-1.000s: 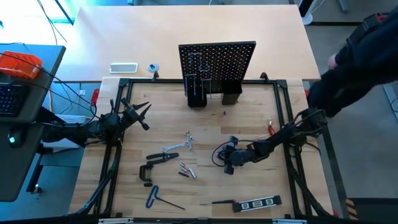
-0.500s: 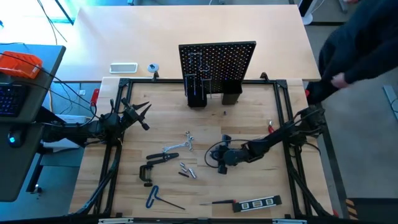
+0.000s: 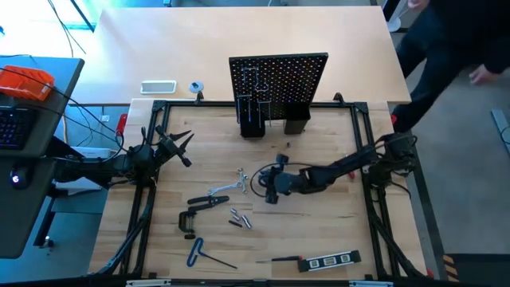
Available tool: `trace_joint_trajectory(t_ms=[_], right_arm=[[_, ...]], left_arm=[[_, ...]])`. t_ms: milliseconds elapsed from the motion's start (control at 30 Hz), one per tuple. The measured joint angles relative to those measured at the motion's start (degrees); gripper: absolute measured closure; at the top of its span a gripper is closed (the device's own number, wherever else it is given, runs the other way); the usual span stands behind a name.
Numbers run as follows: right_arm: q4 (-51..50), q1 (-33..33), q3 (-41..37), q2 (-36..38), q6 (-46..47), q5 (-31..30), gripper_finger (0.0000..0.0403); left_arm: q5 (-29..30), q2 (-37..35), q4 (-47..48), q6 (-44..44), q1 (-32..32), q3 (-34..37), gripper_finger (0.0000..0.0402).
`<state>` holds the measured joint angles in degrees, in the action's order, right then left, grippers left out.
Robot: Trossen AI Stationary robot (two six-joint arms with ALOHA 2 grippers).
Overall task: Hang tools onto peg board
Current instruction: Put the socket into the left bin on the pegboard
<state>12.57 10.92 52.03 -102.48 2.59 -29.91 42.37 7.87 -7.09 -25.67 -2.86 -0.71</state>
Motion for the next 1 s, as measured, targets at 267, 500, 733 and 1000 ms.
trace_joint_trajectory(t_ms=[267,500,733,1000], right_arm=[[0.5,-3.4,1.2,0.0,-2.8,0.0,0.0353],[2.0,-5.5,1.7,0.0,-6.8,-1.7,0.0353],[3.6,-7.7,1.7,0.0,-8.8,-2.1,0.0353],[5.8,-10.1,1.7,0.0,-10.6,-2.1,0.0353]], left_arm=[[0.0,0.0,0.0,0.0,0.0,0.0,0.0342],[0.0,0.0,0.0,0.0,0.0,0.0,0.0342],[0.0,0.0,0.0,0.0,0.0,0.0,0.0342],[0.0,0.0,0.0,0.0,0.0,0.0,0.0342]])
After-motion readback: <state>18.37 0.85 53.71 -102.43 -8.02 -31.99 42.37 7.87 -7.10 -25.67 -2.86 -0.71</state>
